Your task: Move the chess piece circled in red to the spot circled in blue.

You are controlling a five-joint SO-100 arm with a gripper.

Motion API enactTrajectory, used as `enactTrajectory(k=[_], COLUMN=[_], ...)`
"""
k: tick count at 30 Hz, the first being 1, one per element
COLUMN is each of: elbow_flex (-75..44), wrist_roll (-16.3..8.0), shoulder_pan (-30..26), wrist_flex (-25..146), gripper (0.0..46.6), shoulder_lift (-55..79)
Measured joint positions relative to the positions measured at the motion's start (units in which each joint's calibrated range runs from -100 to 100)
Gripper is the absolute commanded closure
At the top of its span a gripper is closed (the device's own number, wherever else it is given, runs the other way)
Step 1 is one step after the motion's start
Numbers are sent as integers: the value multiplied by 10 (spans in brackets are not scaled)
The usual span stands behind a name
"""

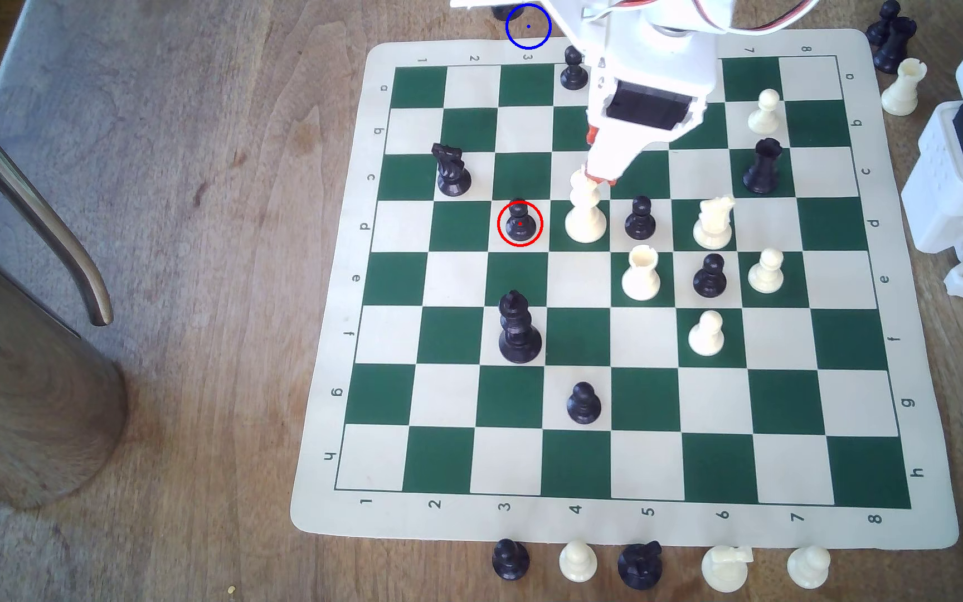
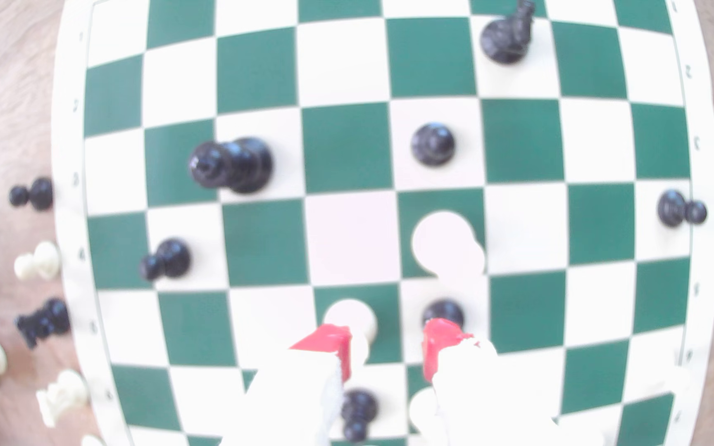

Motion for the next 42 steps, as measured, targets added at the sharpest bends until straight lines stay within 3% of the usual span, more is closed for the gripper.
enactTrajectory(k=[15, 42], elbow_flex=[-7, -7], wrist_roll=[-14, -33], shoulder_pan=[44, 47], wrist_flex=[-112, -221], gripper=[311, 318], shoulder_lift=[122, 257])
